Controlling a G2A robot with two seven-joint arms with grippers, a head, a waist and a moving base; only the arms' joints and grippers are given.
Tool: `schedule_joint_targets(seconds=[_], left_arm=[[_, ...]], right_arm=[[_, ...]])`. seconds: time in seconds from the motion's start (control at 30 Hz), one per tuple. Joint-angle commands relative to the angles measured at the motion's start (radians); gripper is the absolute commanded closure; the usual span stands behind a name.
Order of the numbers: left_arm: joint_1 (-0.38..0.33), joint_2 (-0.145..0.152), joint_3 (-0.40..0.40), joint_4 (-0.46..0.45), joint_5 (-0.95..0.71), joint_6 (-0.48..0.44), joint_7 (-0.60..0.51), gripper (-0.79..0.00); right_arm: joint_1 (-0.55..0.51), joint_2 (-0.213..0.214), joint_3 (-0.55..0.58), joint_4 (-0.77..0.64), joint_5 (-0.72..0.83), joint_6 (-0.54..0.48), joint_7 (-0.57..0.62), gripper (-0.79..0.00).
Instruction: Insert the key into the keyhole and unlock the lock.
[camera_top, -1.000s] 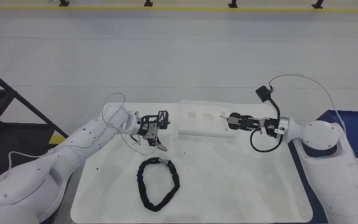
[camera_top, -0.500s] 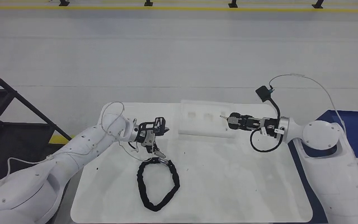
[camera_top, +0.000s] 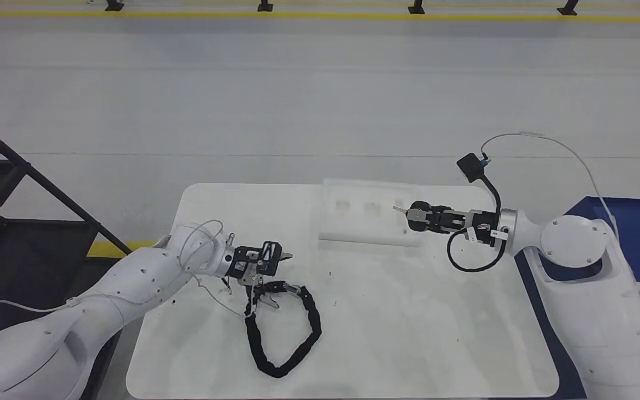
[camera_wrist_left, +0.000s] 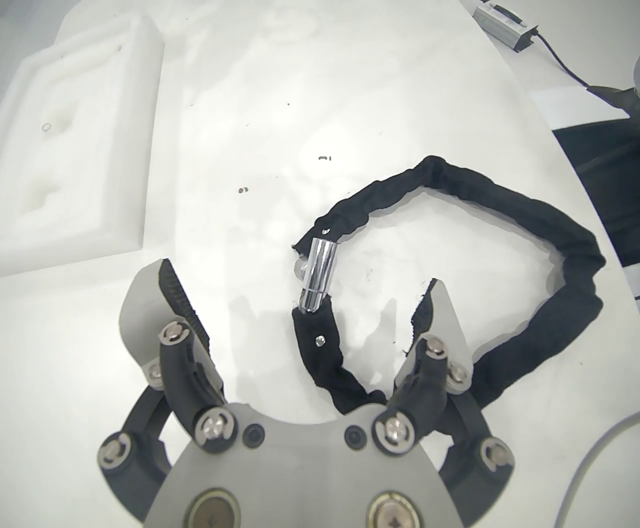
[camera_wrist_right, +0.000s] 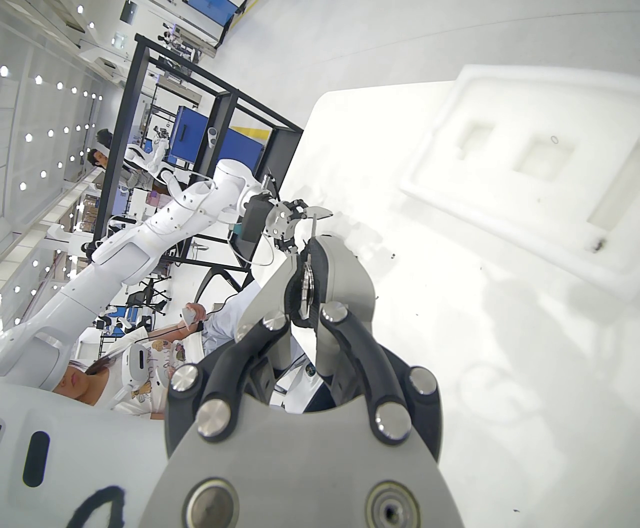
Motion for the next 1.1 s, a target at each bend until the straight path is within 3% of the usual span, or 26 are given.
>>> schedule_joint_targets(seconds=[0.0,0.27,0.33,0.43,0.63,0.8,0.87,0.9,1.07], left_arm=[[0.008,-0.008,-0.001,0.015,0.006,0.012,0.001,-0.785],[0.024,-0.049,0.000,0.058,0.068,0.054,0.015,-0.785],[0.025,-0.058,0.000,0.070,0.081,0.055,0.020,-0.628],[0.022,-0.072,0.000,0.084,0.109,0.053,0.026,-0.517],[0.022,-0.098,0.000,0.113,0.163,0.050,0.033,-0.474],[0.021,-0.117,-0.003,0.145,0.169,0.043,0.038,-0.237],[0.020,-0.125,-0.006,0.160,0.167,0.040,0.036,-0.043],[0.019,-0.128,-0.007,0.167,0.166,0.038,0.037,0.000],[0.012,-0.136,-0.014,0.188,0.167,0.017,0.080,0.000]], right_arm=[[0.000,0.000,0.000,0.000,0.000,0.000,0.000,0.000],[0.000,0.000,0.000,0.000,0.000,0.000,0.000,0.000],[0.000,0.000,0.000,0.000,0.000,0.000,0.000,0.000],[0.000,0.000,0.000,0.000,0.000,0.000,0.000,0.000],[0.000,0.000,0.000,0.000,0.000,0.000,0.000,0.000],[0.000,0.000,0.000,0.000,0.000,0.000,0.000,0.000],[0.000,0.000,0.000,0.000,0.000,0.000,0.000,0.000],[0.000,0.000,0.000,0.000,0.000,0.000,0.000,0.000],[0.000,0.000,0.000,0.000,0.000,0.000,0.000,0.000]])
